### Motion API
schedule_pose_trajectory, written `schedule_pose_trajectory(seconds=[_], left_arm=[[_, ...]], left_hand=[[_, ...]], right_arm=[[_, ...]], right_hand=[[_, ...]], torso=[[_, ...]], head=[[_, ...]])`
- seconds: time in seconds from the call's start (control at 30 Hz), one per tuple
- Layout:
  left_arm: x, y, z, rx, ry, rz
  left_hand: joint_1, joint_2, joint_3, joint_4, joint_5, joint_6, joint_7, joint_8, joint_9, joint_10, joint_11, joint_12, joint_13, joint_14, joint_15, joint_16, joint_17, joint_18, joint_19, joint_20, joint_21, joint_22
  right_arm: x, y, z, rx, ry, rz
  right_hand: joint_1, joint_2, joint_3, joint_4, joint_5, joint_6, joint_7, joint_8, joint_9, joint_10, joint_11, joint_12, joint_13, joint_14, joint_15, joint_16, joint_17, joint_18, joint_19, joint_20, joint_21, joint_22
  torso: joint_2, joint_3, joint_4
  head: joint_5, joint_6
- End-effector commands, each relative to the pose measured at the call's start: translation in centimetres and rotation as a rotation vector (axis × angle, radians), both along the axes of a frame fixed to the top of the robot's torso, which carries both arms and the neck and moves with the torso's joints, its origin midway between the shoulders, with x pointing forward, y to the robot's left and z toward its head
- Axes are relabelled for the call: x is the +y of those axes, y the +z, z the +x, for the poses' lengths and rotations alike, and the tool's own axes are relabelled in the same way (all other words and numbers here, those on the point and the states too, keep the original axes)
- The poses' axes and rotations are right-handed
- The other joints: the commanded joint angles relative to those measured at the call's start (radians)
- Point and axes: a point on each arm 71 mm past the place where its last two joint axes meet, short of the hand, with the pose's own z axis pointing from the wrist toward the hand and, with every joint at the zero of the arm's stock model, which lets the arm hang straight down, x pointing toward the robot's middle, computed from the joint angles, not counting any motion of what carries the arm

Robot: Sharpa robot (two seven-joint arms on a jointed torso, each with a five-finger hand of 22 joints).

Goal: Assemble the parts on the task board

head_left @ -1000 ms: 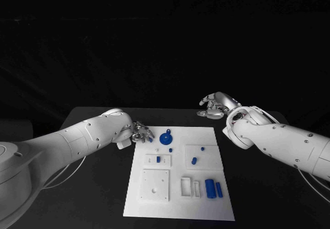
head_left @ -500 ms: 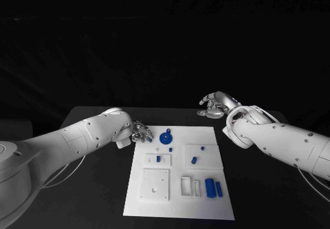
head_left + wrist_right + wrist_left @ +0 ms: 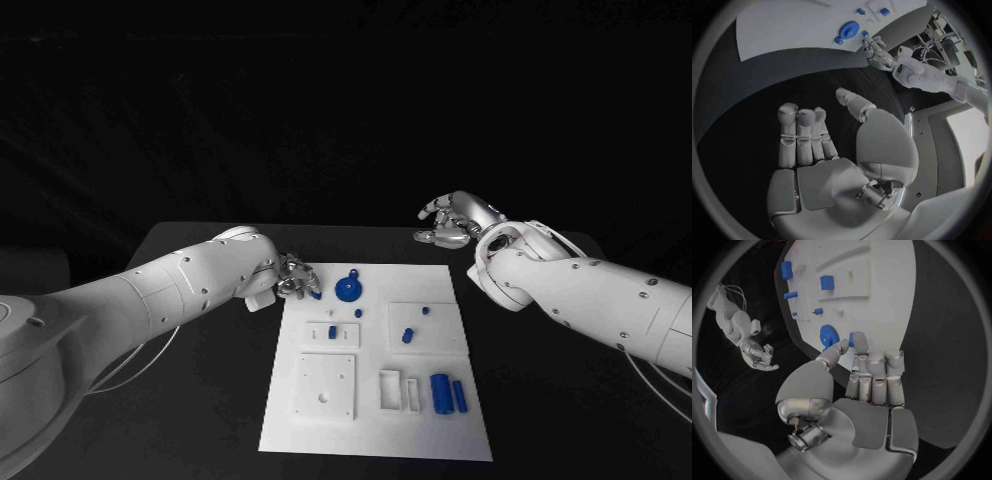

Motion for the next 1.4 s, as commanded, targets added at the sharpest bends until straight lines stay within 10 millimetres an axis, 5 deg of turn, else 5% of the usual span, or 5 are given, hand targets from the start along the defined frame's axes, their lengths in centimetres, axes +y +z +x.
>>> schedule_pose_trajectory(seconds=[0.03, 0.2, 1.0, 1.4], left_arm=[[0.0, 0.1, 0.0, -0.038, 0.028, -0.005], [0.3, 0.3, -0.4, -0.065, 0.044, -0.026], [1.7, 2.3, -5.5, -0.224, 0.05, -0.084], [0.9, 0.1, -8.6, -0.255, 0.01, -0.038]], left_hand=[[0.003, 0.014, 0.0, -0.005, 0.038, 0.025, 0.004, 0.036, 0.052, 0.021, -0.008, 0.009, 0.0, 0.026, -0.023, 0.008, 0.003, 0.012, 0.01, -0.1, 0.006, 0.009], [-0.001, 0.009, -0.002, -0.009, 0.088, 0.043, -0.004, 0.048, 0.056, 0.042, -0.014, 0.016, 0.003, 0.038, -0.03, 0.018, 0.006, 0.014, 0.021, -0.105, 0.011, 0.009], [0.011, -0.029, -0.002, -0.01, 0.201, 0.086, -0.021, 0.07, 0.062, 0.084, -0.031, 0.038, 0.019, 0.077, -0.046, 0.038, 0.012, 0.02, 0.051, -0.118, 0.024, 0.008], [0.017, -0.046, -0.004, -0.01, 0.244, 0.104, -0.029, 0.077, 0.063, 0.087, -0.039, 0.066, 0.038, 0.093, -0.055, 0.051, 0.017, 0.023, 0.066, -0.123, 0.033, 0.008]], right_arm=[[0.1, 0.0, 0.0, 0.002, 0.012, -0.003], [-0.1, 0.0, -0.1, 0.002, 0.009, -0.003], [-1.2, 0.0, -0.1, 0.006, -0.009, -0.004], [-1.2, 0.0, -0.2, 0.008, -0.007, -0.004]], right_hand=[[-0.003, 0.002, -0.005, 0.001, 0.007, 0.002, 0.007, 0.001, 0.002, -0.003, 0.001, 0.003, -0.001, 0.004, -0.002, 0.006, -0.001, 0.091, 0.007, 0.0, -0.007, 0.001], [-0.003, 0.002, -0.005, 0.001, 0.007, 0.002, 0.007, 0.001, 0.002, -0.003, 0.001, 0.004, -0.001, 0.004, -0.002, 0.006, -0.001, 0.091, 0.007, 0.0, -0.007, 0.001], [-0.005, 0.001, -0.007, 0.002, 0.01, 0.002, 0.007, 0.001, 0.002, -0.003, 0.001, 0.005, -0.003, 0.004, -0.002, 0.007, -0.002, 0.091, 0.007, 0.0, -0.007, 0.002], [-0.004, 0.0, -0.008, 0.001, 0.011, 0.002, 0.007, 0.001, 0.002, -0.003, 0.001, 0.005, -0.004, 0.004, -0.002, 0.007, -0.002, 0.091, 0.007, 0.0, -0.008, 0.002]], torso=[[0.0, 0.0008, 0.0007], [-0.001, 0.0003, 0.0012], [-0.009, 0.0016, 0.0112], [-0.008, 0.0008, 0.012]], head=[[0.001, 0.0], [0.002, 0.001], [0.01, -0.004], [0.012, -0.009]])
